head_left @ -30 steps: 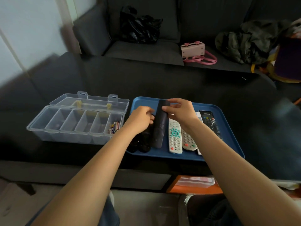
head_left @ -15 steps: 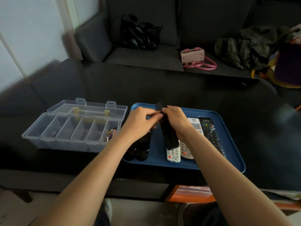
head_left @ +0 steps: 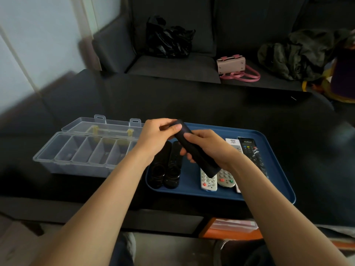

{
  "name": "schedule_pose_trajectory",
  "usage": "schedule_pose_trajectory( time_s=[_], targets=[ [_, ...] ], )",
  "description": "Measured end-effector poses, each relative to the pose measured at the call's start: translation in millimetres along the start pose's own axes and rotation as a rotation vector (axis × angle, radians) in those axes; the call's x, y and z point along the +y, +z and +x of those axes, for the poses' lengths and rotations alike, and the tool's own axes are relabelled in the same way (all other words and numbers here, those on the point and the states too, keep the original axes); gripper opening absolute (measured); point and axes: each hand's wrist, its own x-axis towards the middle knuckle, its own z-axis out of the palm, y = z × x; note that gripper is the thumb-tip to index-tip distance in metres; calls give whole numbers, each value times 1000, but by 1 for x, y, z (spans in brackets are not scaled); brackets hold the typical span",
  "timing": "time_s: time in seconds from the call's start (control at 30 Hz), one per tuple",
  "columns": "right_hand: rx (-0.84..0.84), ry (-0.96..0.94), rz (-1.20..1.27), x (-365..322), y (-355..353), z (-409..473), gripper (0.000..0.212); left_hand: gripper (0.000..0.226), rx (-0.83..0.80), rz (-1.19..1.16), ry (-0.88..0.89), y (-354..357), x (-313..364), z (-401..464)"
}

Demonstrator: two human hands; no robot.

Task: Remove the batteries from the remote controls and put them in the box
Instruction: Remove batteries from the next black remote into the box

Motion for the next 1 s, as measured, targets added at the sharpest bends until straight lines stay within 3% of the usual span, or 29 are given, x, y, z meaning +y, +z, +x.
schedule_pose_trajectory(
  time_s=[0.23, 0.53, 0.73, 0.9, 1.0],
  targets=[
    [60, -22, -25, -2, 7, 0, 24, 14, 7, -24, -25, -4, 3, -4],
    [112, 51, -12, 1, 17, 2, 25, 23, 64, 190, 87, -6, 2, -6],
    [264, 218, 248, 2, 11, 1, 25, 12, 187, 289, 197, 1, 2, -4],
    [319, 246, 437, 5, 2, -2, 29, 12, 98, 569, 211, 14, -15, -3],
    [344, 250, 426, 6, -4, -5, 29, 14, -53, 935, 277, 28, -26, -6]
  ],
)
